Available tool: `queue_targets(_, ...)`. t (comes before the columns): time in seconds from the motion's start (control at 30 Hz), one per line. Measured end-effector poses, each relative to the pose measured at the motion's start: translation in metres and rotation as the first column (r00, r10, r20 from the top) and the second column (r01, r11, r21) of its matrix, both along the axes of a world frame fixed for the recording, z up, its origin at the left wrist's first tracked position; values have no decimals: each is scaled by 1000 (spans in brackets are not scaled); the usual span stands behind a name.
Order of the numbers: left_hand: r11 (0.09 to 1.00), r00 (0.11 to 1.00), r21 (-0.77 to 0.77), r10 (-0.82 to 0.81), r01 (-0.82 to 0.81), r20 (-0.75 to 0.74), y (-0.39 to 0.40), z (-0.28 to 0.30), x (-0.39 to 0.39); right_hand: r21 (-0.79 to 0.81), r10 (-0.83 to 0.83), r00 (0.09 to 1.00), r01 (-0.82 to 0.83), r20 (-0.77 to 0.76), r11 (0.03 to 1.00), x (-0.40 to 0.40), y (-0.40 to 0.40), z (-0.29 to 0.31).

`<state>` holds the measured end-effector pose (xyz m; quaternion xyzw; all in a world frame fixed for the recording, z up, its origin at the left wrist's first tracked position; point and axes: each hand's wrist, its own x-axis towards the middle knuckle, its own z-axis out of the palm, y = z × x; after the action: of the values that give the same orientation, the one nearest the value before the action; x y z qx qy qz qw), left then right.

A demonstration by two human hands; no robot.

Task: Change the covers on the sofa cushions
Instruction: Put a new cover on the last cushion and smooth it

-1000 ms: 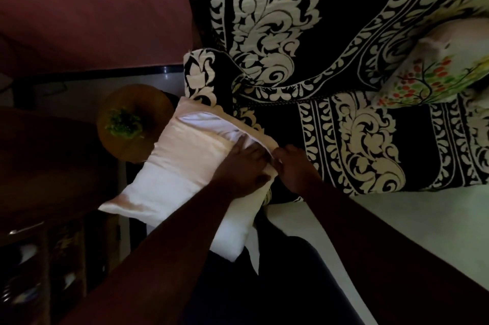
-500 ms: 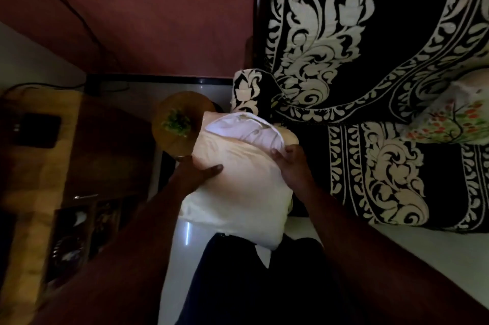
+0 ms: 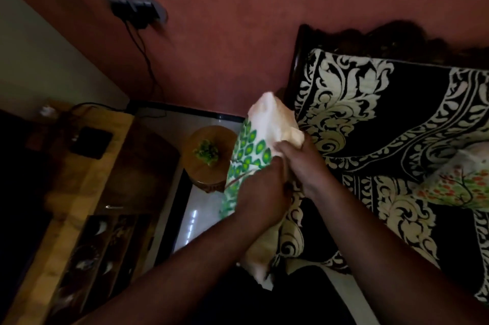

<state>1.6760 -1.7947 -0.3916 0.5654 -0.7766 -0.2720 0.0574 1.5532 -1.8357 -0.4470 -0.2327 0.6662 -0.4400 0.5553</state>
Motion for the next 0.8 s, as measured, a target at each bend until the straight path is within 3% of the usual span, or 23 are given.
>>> queue_targets(0.1,955,945,141,-221,259,-240,-2,-30,-10,92,18,994,-8,-108,996,-29,7,-46)
queue_targets(0.17,948,909,0,-305,318,-283,-11,-73,-1,155,42,996,-30,-73,987,-45,14,-91)
queue_targets(0.23,983,967,-86,-174,160,-186,-21,-135,18,224,-27,996,45,-83,973,-66,19,-138)
queue_targets(0.27,996,994,-45,-86,83,-68,-24,-156,34,236,-77,981,118,-175,964,-73,20,-149)
queue_targets(0.33,988,986,154,-13,-12,163,-25,-207,54,239,-103,857,253,-505,938,-83,16,-171)
queue_targets(0.4,948,994,314,16,-50,112,-32,-245,61,176,-42,806,180,-590,968,-79,19,-183)
queue_targets(0.5,915,978,367,203,-169,-57,-46,-266,56,172,72,873,14,-482,985,-68,35,-204)
queue_targets(0.57,882,949,393,309,-261,-64,-48,-269,54,260,156,841,-19,-518,965,-72,42,-219)
queue_targets(0.63,916,963,298,267,-267,41,-50,-263,47,408,335,641,-37,-690,912,-71,36,-217)
queue_targets(0.7,991,985,61,113,-121,129,-50,-257,31,377,383,360,-90,-850,922,-56,27,-205)
queue_targets(0.77,987,980,-116,-89,111,177,-49,-261,17,319,387,226,-284,-894,904,-33,26,-201)
queue_targets(0.8,972,967,-128,-171,197,189,-51,-267,13,345,428,182,-361,-885,866,-24,27,-205)
